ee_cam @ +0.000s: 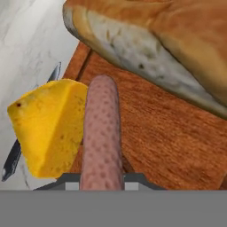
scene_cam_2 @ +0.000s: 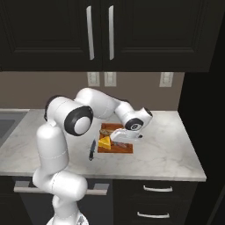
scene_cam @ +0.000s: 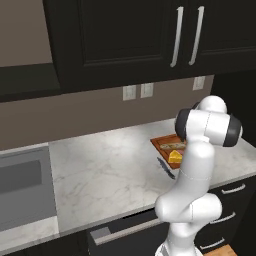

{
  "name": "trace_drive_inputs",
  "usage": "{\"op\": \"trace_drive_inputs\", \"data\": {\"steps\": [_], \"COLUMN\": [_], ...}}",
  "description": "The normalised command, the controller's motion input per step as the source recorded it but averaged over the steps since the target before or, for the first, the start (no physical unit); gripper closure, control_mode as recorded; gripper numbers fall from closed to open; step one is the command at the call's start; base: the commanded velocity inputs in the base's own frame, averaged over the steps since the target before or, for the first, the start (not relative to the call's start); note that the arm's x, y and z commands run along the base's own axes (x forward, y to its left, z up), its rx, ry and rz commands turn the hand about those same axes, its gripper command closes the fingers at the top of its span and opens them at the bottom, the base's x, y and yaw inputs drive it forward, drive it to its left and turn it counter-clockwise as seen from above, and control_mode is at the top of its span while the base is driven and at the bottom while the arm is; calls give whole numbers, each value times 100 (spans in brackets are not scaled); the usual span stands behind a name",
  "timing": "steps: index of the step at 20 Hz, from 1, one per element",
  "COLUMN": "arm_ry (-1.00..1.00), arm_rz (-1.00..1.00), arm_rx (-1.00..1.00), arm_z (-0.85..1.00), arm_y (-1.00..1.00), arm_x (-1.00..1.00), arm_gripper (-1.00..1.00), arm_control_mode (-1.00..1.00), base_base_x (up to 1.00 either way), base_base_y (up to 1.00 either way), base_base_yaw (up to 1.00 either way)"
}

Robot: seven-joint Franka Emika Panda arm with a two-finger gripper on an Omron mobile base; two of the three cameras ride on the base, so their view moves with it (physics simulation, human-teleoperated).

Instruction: Retrieve the sausage and cheese from the fridge and place them on the cutting board on the counter.

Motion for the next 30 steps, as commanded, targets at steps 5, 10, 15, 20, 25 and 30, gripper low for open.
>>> {"op": "trace_drive_inputs", "data": {"steps": [5, 10, 15, 20, 25, 30], "arm_ry": [0, 0, 0, -6, -28, -19], "arm_rz": [0, 0, 0, 0, -3, -8], "arm_rx": [0, 1, 2, 2, 0, -1], "arm_z": [2, 23, 26, 33, 11, 26], "arm_y": [-8, -11, -12, -22, -5, 5], "arm_x": [3, -2, -3, -23, -68, -47], "arm_gripper": [-100, -100, -100, -100, -100, -100], "arm_control_mode": [-100, -100, -100, -100, -100, -100], "base_base_x": [0, 0, 0, 0, 0, 0], "base_base_y": [0, 0, 0, 0, 0, 0], "base_base_yaw": [0, 0, 0, 0, 0, 0]}}
